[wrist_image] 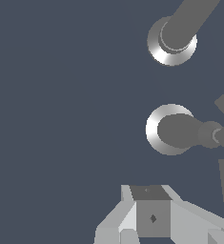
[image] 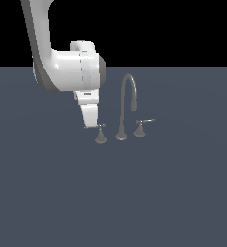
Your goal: Turn on the faucet by rotating a designated handle.
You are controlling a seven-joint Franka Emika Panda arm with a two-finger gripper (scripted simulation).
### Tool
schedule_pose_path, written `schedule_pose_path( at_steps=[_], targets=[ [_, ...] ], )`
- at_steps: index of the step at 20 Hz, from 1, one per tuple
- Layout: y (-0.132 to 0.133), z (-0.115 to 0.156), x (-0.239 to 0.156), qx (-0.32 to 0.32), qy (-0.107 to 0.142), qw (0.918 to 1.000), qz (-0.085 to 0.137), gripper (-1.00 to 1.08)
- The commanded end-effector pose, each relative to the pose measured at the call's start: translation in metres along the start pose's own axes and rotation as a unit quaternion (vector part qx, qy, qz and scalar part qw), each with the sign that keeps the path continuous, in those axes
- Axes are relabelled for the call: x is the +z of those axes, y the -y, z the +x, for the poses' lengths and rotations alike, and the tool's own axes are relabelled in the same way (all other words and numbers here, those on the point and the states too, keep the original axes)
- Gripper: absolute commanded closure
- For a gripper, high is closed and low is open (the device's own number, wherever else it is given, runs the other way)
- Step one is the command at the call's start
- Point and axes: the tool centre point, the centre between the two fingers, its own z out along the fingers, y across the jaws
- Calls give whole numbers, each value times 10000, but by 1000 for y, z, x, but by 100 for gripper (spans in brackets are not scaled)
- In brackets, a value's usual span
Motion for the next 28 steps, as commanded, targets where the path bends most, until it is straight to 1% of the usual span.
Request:
schedule_pose_path(
  at_steps=[1,11,12,13,27,28],
  targets=[
    [-6,-3,0,-2,1,10000,0,108],
    [-34,-17,0,-2,1,10000,0,108],
    [-34,-17,0,-2,1,10000,0,108],
    [-26,-18,-3,-25,8,10000,69,108],
    [-75,-3,0,-2,3,10000,5,108],
    [-75,-3,0,-2,3,10000,5,108]
  ],
)
